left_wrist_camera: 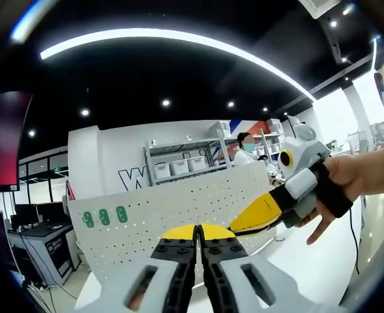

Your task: Insert the hook assembly into the mounting plate slot until the hook locks in place.

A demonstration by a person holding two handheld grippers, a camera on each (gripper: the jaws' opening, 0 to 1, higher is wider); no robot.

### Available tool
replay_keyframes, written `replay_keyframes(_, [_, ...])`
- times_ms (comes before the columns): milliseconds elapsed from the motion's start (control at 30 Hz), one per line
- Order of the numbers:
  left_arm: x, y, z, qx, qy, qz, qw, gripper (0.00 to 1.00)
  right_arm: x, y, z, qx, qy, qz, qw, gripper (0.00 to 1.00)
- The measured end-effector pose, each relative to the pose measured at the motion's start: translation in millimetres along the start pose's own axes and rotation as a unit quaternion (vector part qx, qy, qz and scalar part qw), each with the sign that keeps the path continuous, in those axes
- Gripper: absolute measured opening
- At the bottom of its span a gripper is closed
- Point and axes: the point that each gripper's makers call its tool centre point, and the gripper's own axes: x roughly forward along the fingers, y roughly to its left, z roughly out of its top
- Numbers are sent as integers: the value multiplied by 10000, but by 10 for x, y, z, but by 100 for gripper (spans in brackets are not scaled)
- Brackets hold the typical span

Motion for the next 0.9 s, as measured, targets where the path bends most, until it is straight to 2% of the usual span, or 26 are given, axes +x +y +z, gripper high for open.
replay_keyframes(300, [13, -27, -13, 17, 8, -36, 10000, 2, -16, -23, 6, 35, -32, -27, 10000, 8])
replay_keyframes(400, [13, -36, -29, 24, 25, -49, 10000, 2, -26, -48, 13, -81, -31, -79, 9999, 7])
replay_keyframes(500, [7, -50, -67, 47, 79, -61, 9999, 2, -44, -29, 46, -44, -119, -28, 9999, 2])
replay_keyframes(900, [9, -47, -90, 108, 93, -85, 9999, 2, -30, -26, 58, -125, -104, -78, 9998, 1])
